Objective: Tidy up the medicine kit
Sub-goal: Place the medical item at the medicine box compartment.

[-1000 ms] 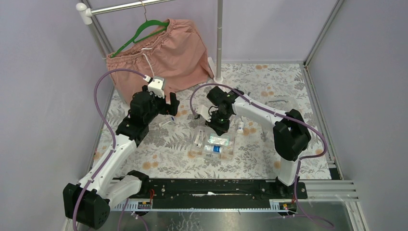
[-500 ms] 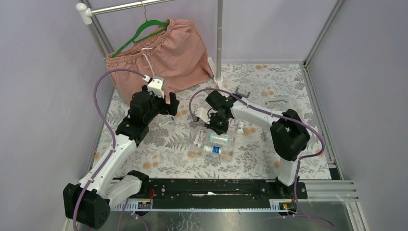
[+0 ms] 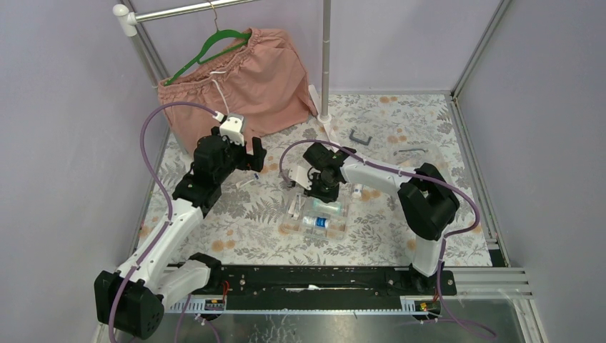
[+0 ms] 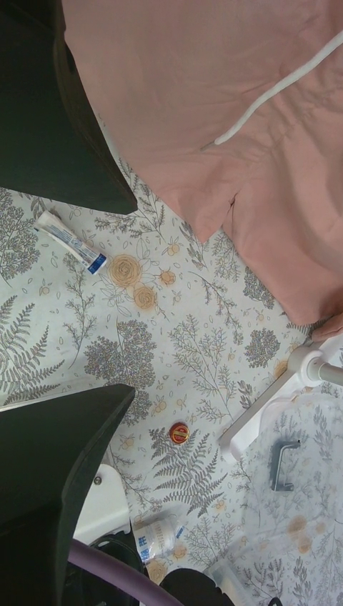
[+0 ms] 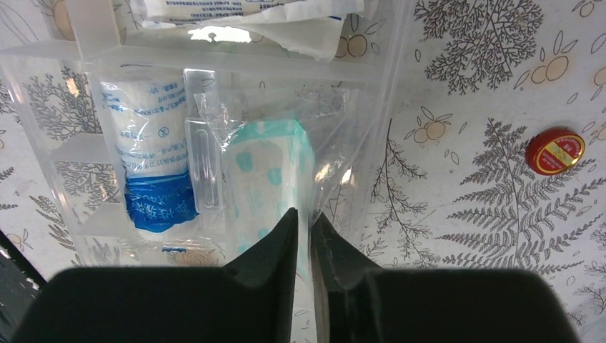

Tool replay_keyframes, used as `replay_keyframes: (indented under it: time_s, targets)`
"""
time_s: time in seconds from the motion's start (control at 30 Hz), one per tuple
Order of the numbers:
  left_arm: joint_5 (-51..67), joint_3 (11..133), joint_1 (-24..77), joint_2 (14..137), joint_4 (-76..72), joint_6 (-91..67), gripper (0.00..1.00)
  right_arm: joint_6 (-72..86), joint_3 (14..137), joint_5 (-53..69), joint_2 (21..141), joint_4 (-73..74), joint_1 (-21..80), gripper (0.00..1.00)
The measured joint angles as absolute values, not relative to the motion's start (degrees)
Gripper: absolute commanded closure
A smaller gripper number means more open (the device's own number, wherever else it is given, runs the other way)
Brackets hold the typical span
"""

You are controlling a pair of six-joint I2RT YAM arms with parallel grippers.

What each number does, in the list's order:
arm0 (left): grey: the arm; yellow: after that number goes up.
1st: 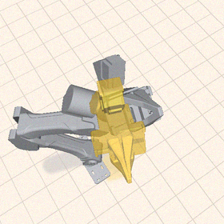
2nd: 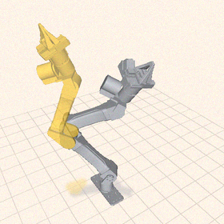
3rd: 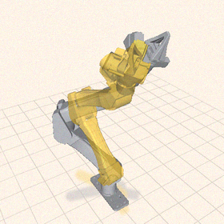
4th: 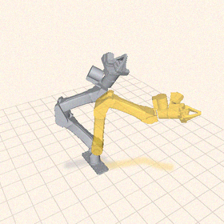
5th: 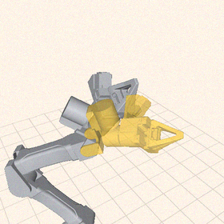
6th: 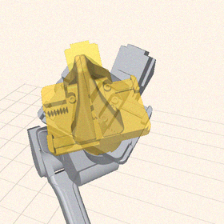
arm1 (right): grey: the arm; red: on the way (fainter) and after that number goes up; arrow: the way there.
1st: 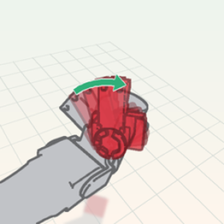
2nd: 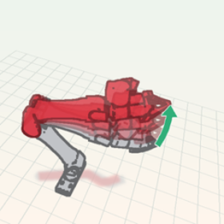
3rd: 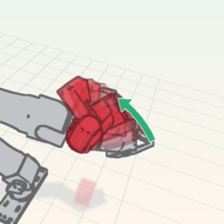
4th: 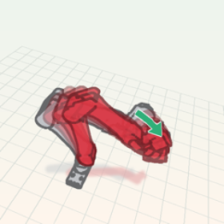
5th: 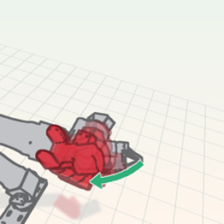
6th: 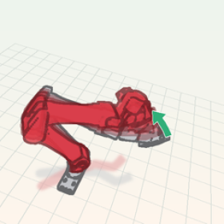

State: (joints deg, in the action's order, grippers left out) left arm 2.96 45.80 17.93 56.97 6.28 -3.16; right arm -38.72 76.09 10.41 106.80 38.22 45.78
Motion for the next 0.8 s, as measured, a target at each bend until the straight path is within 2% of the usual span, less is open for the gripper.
replay_keyframes:
  time_s: [0.17, 0.57, 0.7, 0.8]
  targets:
    - [3.0, 45.5, 17.9, 57.1, 6.3, -3.2, 0.03, -38.5, 75.9, 9.4, 106.0, 38.1, 45.8, 0.67]
    - [3.0, 45.3, 17.9, 57.1, 6.3, -3.2, 0.03, -38.3, 75.9, 8.7, 100.2, 37.8, 45.8, 0.54]
    - [3.0, 45.3, 17.9, 57.1, 6.3, -3.2, 0.03, -38.1, 75.8, 8.6, 99.9, 37.7, 45.8, 0.54]
    - [3.0, 45.3, 17.9, 57.1, 6.3, -3.2, 0.03, -37.5, 75.1, 8.4, 99.3, 36.8, 45.8, 0.59]
